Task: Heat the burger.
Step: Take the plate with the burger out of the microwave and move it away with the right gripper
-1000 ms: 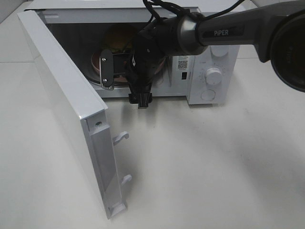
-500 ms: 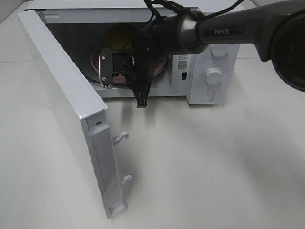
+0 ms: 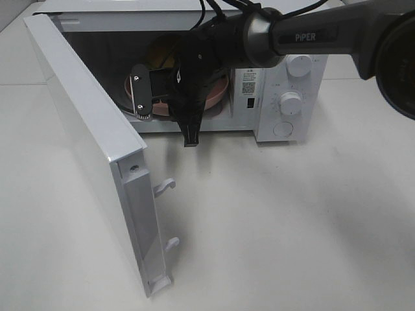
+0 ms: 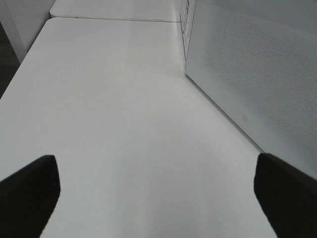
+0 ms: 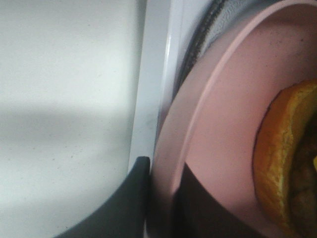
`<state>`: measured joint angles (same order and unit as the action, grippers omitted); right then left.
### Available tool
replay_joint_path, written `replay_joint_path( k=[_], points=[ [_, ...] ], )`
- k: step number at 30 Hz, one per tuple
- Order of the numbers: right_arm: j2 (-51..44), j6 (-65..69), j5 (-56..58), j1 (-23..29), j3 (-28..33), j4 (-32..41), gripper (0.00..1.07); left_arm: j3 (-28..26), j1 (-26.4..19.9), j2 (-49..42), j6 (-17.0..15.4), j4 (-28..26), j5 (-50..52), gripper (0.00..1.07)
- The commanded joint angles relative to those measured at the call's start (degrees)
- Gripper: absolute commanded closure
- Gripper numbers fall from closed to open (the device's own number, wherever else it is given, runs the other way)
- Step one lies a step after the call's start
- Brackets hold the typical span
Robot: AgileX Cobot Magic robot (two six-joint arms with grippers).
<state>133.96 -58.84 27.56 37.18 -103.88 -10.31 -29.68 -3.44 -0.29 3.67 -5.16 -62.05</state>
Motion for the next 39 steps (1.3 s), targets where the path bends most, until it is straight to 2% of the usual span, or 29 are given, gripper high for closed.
replay_joint_path(
  k=[1,10,19,29,31,34,36,39],
  points=[
    [-2.01,-8.14,6.19,0.34,0.11,5.90,1.07,0.00,-0.11,-1.03,-0.17,0.06,0.74,0.07],
    [-4.70,-9.11,8.37,0.17,1.72,5.39,1.07,0.00,-0.11,-1.03,-0.17,0.06,0.74,0.07],
    [-10.03,-9.28,2.12,0.17,9.91,0.40,1.07,0.00,-0.11,-1.03,-0.17,0.06,0.74,0.07],
    [-14.21,-9.28,-4.47,0.17,17.48,-0.52,1.07,0.00,-0.11,-1.03,-0.17,0.06,0.74,0.07],
    [-16.27,-9.28,-8.94,0.17,21.43,-1.55,1.07,0.00,-0.11,-1.03,-0.17,0.06,0.74,0.07],
    [-16.67,-9.22,-10.08,0.17,22.29,-2.12,1.07,0.00,-0.11,-1.03,-0.17,0.06,0.74,0.07],
    [-18.79,-9.22,-14.55,0.17,26.41,-3.21,1.07,0.00,-0.11,-1.03,-0.17,0.06,0.74,0.07],
    [-20.28,-9.22,-16.16,0.17,29.16,-3.21,1.07,0.00,-0.11,-1.03,-0.17,0.06,0.74,0.07]
  ],
)
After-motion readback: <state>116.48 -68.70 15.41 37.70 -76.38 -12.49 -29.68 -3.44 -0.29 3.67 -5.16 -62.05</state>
